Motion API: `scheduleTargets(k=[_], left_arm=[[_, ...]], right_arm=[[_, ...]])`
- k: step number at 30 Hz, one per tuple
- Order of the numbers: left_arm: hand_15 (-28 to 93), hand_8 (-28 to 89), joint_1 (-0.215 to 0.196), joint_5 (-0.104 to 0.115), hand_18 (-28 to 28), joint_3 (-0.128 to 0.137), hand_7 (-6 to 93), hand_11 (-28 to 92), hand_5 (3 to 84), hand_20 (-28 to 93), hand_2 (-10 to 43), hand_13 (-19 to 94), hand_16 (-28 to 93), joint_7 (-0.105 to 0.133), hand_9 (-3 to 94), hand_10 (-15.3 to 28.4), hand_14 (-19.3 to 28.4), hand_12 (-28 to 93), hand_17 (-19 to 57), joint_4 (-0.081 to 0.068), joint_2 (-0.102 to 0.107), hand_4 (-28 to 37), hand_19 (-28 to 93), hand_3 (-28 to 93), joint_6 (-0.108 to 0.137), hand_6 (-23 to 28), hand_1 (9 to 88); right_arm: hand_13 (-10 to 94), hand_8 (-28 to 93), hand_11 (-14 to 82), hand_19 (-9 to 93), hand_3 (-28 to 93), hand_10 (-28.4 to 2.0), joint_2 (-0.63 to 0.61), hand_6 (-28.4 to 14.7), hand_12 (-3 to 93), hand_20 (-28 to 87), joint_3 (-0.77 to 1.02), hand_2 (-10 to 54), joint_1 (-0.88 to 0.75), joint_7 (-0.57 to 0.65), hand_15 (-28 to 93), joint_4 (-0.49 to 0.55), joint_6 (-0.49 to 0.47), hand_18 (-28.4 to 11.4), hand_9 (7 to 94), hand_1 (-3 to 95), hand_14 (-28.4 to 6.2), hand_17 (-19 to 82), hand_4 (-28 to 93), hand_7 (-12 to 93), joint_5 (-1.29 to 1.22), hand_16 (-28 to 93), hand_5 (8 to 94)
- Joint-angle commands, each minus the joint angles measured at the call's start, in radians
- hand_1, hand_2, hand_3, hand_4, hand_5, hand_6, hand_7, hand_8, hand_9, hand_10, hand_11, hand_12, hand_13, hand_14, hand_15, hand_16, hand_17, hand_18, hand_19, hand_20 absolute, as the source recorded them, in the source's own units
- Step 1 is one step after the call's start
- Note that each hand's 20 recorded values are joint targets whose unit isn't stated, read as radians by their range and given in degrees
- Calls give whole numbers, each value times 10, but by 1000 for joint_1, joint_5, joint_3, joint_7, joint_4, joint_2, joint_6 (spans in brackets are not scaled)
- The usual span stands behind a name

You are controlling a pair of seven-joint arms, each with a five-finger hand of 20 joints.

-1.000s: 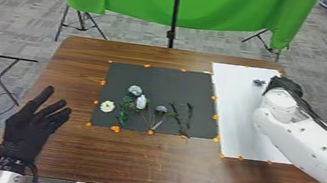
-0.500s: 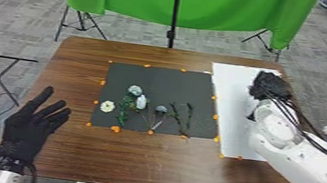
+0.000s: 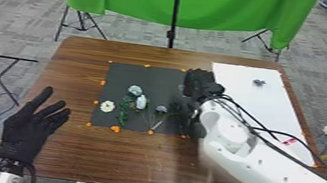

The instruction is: Arrange flowers

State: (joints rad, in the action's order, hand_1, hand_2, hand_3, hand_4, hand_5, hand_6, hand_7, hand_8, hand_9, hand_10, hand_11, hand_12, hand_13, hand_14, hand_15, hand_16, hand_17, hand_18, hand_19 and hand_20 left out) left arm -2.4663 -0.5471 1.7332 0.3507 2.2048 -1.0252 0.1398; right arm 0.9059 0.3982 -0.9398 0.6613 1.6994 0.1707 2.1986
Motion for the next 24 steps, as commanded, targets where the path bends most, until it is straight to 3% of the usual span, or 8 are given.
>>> scheduleTargets(k=[1,3,11,16,19,20,24], left_arm=[[464,-104,-5,11,284,15,126,214,299,61,42,207,-68,1,303,192,283,118,-108,1,9,-283,523,783,15,47,212],[464,-104,3,4,284,22,126,213,299,61,42,207,-68,-10,303,193,283,117,-107,-1,1,-283,523,783,8,47,212],[464,-104,28,-6,284,22,125,213,299,62,44,208,-68,-12,304,193,283,118,-106,-9,-18,-283,523,782,4,47,211],[464,-104,50,3,284,0,125,213,300,63,43,208,-68,4,304,192,283,118,-107,-23,-28,-283,524,782,9,47,211],[463,-104,70,-5,284,-9,125,213,300,66,43,208,-68,-8,304,192,283,118,-106,-31,-34,-283,528,782,4,47,211],[463,-104,75,7,284,-22,124,213,300,68,43,208,-68,13,304,192,283,118,-106,-35,-17,-283,529,783,14,47,211],[453,-101,113,12,284,-50,116,206,306,75,42,216,-66,25,310,191,282,118,-98,-52,-14,-283,529,778,16,45,214]], right_arm=[[749,-2,145,867,672,-59,24,36,357,413,-16,-95,-9,-14,627,-14,-67,-187,924,550,-39,285,-283,164,49,240,824],[738,-6,141,865,673,-62,22,37,362,417,-14,-95,-13,-5,634,-14,-86,-189,917,545,-40,279,-283,160,62,241,812],[708,-16,140,857,681,-65,12,33,368,432,-3,-95,-24,18,654,-10,-118,-195,896,530,-48,257,-283,152,75,239,774],[672,-95,184,845,705,-74,7,30,346,455,41,-95,-61,13,692,27,-151,-201,845,495,-64,237,-283,157,40,205,705],[640,-127,209,834,723,-81,-8,22,329,462,74,-95,-97,4,707,64,-153,-204,806,481,-70,215,-283,156,46,200,668],[631,-129,233,828,733,-84,-12,20,309,470,81,-95,-101,-3,717,73,-149,-206,788,470,-75,209,-283,156,45,180,656],[600,-127,316,816,774,-100,-23,10,239,482,139,-95,-137,-10,739,116,-157,-209,717,432,-88,190,-283,146,25,153,614]])
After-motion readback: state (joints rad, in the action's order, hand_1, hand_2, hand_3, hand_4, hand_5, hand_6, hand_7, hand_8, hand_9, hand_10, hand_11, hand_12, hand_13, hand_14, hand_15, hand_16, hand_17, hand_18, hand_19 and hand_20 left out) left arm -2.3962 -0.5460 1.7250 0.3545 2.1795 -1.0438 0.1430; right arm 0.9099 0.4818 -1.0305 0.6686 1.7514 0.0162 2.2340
